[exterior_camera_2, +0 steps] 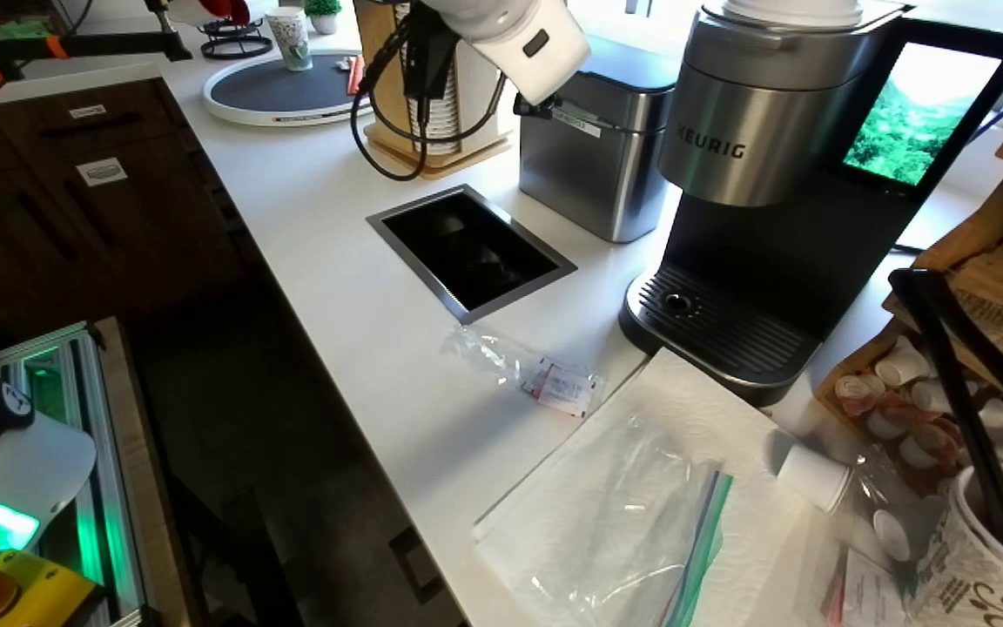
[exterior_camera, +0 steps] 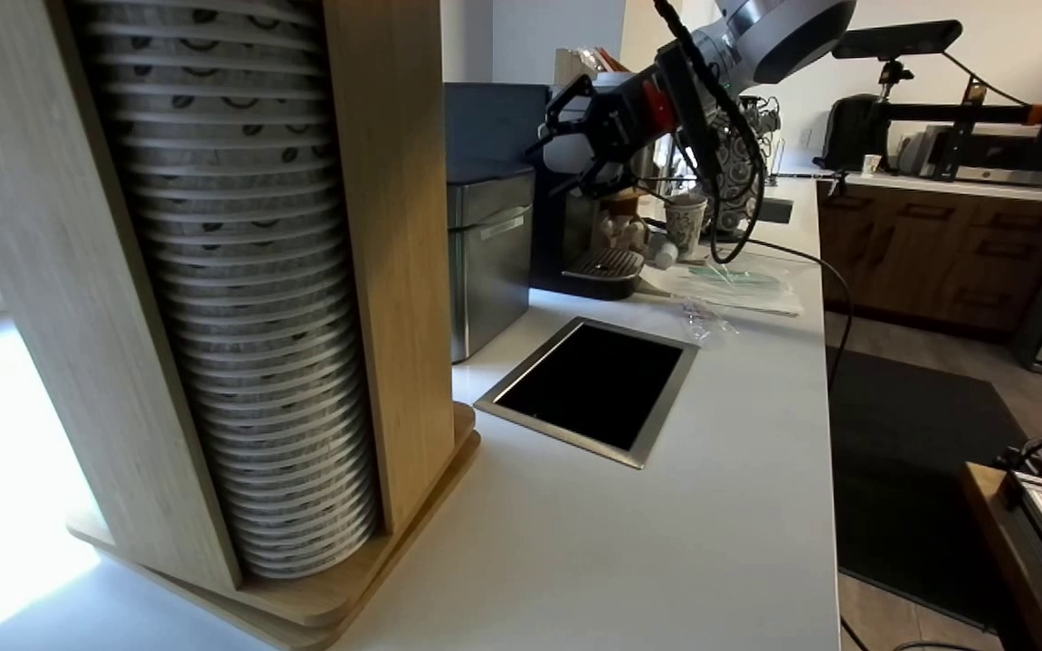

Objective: Open the bin

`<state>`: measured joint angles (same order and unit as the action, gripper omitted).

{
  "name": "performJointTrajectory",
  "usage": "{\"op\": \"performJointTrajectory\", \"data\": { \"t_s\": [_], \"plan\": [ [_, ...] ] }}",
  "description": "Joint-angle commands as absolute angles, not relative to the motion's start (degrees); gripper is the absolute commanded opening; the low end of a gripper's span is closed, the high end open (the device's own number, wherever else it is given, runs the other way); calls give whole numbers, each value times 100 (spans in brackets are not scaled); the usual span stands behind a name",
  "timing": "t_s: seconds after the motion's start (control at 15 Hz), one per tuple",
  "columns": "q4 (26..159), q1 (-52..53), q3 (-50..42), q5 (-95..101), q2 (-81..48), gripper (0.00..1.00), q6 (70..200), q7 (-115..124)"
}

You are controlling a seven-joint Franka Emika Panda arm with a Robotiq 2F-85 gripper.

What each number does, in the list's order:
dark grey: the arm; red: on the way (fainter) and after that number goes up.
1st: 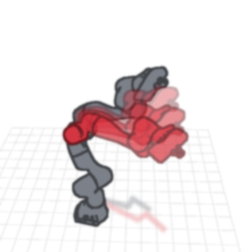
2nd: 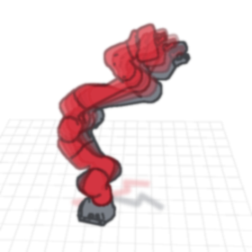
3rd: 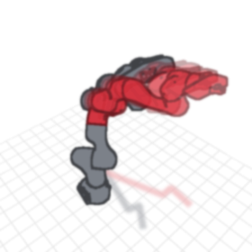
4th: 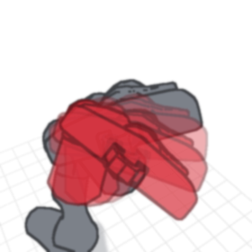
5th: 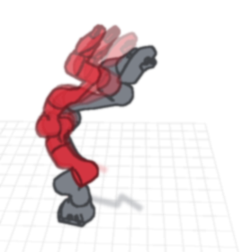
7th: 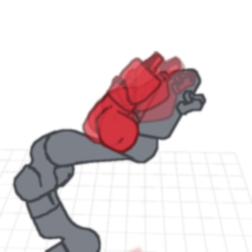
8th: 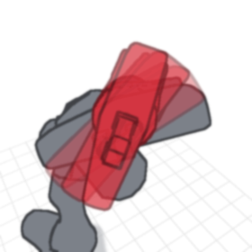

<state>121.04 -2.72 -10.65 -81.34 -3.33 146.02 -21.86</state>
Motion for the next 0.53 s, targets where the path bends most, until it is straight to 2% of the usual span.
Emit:
{"op": "performJointTrajectory", "data": {
  "t_s": [0.0,0.47],
  "plan": [
    [11929,-302,-1069,-8468,-404,56,14469,-2389],
    [11729,-461,-927,-8668,-430,53,14356,-2354]
  ]
}}
